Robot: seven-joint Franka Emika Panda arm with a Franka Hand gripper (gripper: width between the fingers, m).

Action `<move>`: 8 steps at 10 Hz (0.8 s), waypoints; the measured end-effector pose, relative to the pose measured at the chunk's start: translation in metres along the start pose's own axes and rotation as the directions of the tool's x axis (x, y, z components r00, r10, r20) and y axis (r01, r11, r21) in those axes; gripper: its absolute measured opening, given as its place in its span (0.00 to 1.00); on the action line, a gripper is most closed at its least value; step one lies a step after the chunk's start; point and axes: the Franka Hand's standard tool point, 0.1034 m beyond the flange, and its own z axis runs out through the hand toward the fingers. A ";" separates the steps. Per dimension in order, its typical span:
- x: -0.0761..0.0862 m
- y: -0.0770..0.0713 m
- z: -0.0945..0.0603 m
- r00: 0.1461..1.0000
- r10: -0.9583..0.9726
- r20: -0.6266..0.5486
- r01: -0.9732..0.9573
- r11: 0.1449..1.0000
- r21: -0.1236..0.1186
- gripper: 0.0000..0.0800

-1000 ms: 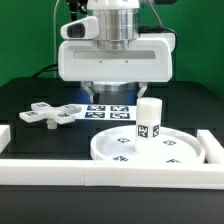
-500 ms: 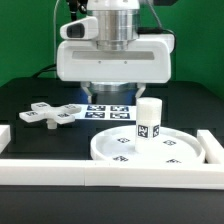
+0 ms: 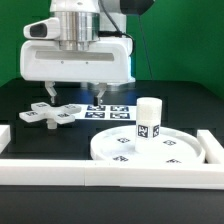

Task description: Assemble round table

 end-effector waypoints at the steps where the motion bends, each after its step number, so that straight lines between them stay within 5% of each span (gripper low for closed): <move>1: 0.000 -0.001 0.001 1.000 -0.005 0.001 0.005 1.000 0.000 0.81; 3: -0.003 0.007 0.001 0.999 -0.051 0.002 0.051 0.999 -0.001 0.81; 8: -0.038 0.057 0.006 0.997 -0.072 0.023 0.072 0.997 0.001 0.81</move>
Offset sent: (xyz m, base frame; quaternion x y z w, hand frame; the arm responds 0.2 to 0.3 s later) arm -0.0326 -0.0398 -0.0026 0.0195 0.0036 -0.0338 0.9992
